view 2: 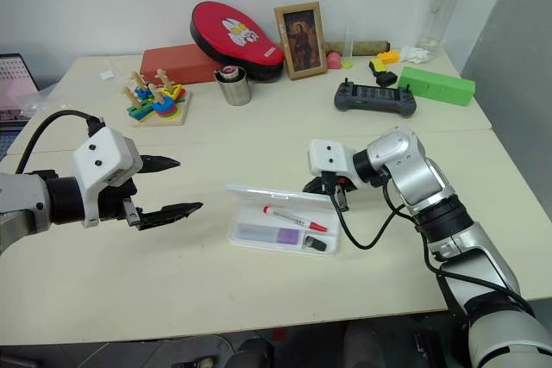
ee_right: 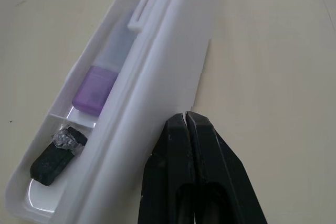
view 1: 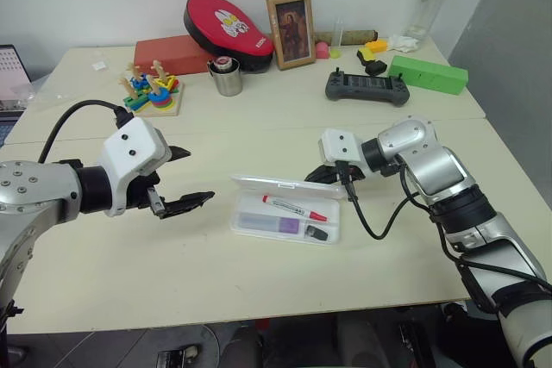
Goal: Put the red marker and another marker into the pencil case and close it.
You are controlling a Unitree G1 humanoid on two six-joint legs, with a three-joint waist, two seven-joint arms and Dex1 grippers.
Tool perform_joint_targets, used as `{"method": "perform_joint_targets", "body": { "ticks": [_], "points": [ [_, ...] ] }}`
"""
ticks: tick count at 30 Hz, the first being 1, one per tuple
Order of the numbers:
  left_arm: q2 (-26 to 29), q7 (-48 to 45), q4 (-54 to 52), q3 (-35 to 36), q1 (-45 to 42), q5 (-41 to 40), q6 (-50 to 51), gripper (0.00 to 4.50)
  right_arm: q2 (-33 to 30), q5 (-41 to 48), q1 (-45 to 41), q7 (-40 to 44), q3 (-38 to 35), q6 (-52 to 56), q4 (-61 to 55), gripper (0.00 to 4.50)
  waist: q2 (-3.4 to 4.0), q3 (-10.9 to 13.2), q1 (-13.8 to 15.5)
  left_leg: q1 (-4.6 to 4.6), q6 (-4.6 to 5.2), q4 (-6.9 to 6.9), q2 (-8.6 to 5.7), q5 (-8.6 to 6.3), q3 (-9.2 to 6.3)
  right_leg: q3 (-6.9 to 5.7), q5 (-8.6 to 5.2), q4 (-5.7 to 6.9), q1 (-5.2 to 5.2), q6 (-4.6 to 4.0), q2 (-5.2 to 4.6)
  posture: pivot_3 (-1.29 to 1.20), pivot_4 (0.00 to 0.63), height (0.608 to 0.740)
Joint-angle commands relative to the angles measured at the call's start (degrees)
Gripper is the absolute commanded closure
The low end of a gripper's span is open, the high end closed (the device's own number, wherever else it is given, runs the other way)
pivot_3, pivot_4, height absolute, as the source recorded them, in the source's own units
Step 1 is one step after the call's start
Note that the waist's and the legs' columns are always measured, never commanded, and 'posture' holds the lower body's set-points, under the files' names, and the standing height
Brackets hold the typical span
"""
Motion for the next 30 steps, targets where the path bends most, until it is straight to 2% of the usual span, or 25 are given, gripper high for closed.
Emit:
{"method": "perform_joint_targets", "body": {
  "ticks": [1, 12, 22, 30],
  "points": [
    [0.68, 0.41, -0.77, 1.17, -0.26, 0.54, -0.45, 0.00, 0.07, 1.72, -1.13, 0.27, -0.42, 1.15, -5.18, 4.48, 0.00, 0.00, 0.03, 0.00, 0.00, 0.00, 0.00, 0.00, 0.00, 0.00, 0.00, 0.00, 0.00, 0.00, 0.00, 0.00, 0.150, 0.740],
    [-0.09, 1.01, -1.36, 0.72, 0.08, 0.03, -0.26, 0.00, -0.27, 3.99, -0.52, 0.71, 0.57, 4.78, -11.72, 4.48, 0.00, 0.00, 0.17, 0.01, 0.00, 0.00, 0.00, 0.00, -0.01, -0.01, 0.00, 0.02, 0.00, 0.00, 0.00, 0.00, 0.150, 0.740],
    [3.37, -7.21, -6.24, 4.43, 8.77, -2.14, -0.95, 0.00, 0.16, 4.26, 2.58, -0.16, 3.84, 6.46, -14.82, 4.48, 0.00, 0.00, 0.23, 0.01, 0.00, -0.04, 0.01, 0.00, 0.00, 0.00, 0.00, 0.00, 0.00, 0.00, 0.00, 0.00, 0.150, 0.740],
    [4.00, -8.17, -6.00, 2.73, 7.61, -1.73, -2.33, 0.00, 0.77, 4.15, 3.49, -0.62, 5.88, 6.50, -14.60, 4.48, 0.00, 0.00, 0.33, 0.08, 0.01, -0.05, 0.07, -0.01, -0.01, 0.00, 0.00, 0.10, 0.00, 0.00, 0.07, 0.00, 0.150, 0.740]
  ]
}}
